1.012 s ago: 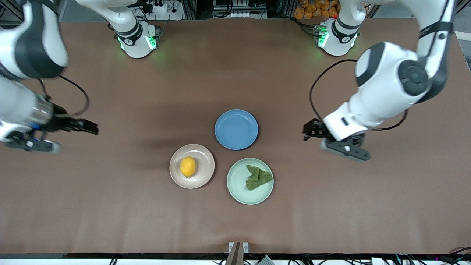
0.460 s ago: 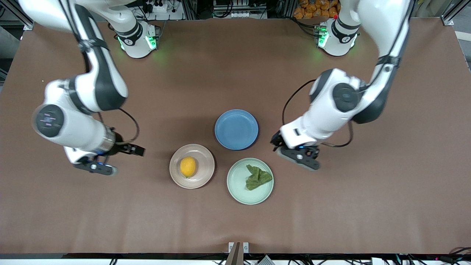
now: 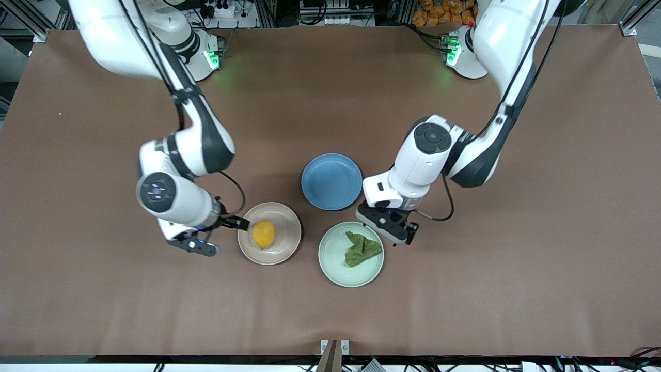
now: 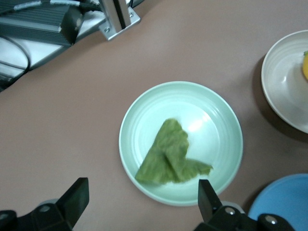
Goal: Pick lemon and lettuce from plates
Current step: 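Lower the right gripper onto the lemon while the left gripper lowers onto lettuce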
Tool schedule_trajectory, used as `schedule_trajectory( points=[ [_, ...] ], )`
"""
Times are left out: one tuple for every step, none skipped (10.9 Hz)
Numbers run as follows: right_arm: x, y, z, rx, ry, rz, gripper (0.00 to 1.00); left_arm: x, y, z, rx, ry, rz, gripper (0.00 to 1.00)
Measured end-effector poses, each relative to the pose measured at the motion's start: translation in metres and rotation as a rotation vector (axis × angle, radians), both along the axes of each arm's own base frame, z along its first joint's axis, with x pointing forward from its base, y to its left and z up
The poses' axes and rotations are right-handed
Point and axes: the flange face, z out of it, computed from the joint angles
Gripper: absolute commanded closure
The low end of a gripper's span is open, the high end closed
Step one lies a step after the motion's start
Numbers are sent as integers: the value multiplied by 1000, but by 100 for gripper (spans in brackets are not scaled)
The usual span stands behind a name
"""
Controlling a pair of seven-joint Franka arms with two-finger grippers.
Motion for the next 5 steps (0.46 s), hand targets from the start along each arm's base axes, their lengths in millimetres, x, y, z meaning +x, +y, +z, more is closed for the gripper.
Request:
schedule_trajectory(
  points=[
    [4,13,-14,6,-22,-8,0,3,-5,-21,-22,-42,-22,0],
    [5,22,-27,10,-33,-7,0,3,-11,-42,-48,-78,-43,0],
    [6,26,-38,10,-36,-6,0,1,-16,-63,-76,-102,-57,0],
    [7,29,-46,13,-45,-10,0,-1,-20,-84,-99,-114,-66,0],
    [9,32,-54,17,-57,-23,0,-2,-20,-102,-111,-113,-69,0]
  ],
)
